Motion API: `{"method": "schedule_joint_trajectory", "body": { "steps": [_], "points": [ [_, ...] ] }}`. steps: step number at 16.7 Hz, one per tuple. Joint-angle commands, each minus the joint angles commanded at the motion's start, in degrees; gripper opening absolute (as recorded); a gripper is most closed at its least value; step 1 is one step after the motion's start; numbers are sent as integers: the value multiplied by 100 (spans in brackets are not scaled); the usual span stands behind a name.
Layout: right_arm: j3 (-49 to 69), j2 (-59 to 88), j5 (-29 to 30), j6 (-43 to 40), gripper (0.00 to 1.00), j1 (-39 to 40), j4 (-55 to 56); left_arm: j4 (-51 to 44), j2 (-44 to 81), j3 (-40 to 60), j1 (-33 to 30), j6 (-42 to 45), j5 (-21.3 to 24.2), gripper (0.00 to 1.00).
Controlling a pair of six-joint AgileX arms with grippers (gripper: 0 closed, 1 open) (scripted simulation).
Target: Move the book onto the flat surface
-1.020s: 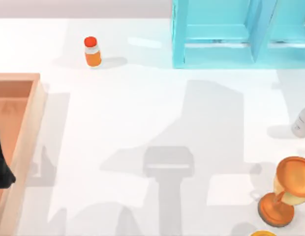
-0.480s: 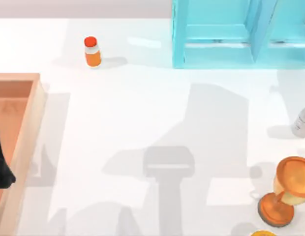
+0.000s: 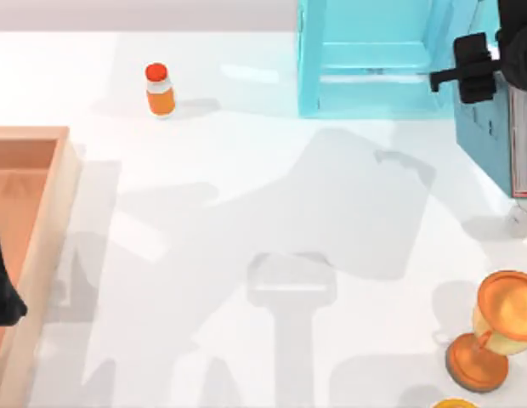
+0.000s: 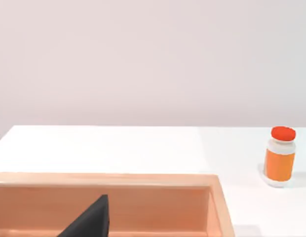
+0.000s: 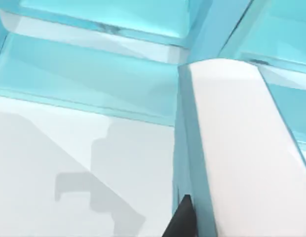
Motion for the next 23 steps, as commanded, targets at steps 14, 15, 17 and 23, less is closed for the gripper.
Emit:
{"method": "schedule_joint_trajectory", "body": {
  "steps": [14,15,17,23],
  "points": [
    [3768,4493,5677,-2310,0,5514,-1797,0,0,0,0,0,0,100],
    [3852,4610,5810,-2348,0,5649,-1855,0,0,0,0,0,0,100],
    [3910,4695,5900,-2371,0,5741,-1896,0,0,0,0,0,0,100],
    [4173,4501,5880,-2306,0,5624,-1936,0,0,0,0,0,0,100]
  ]
}}
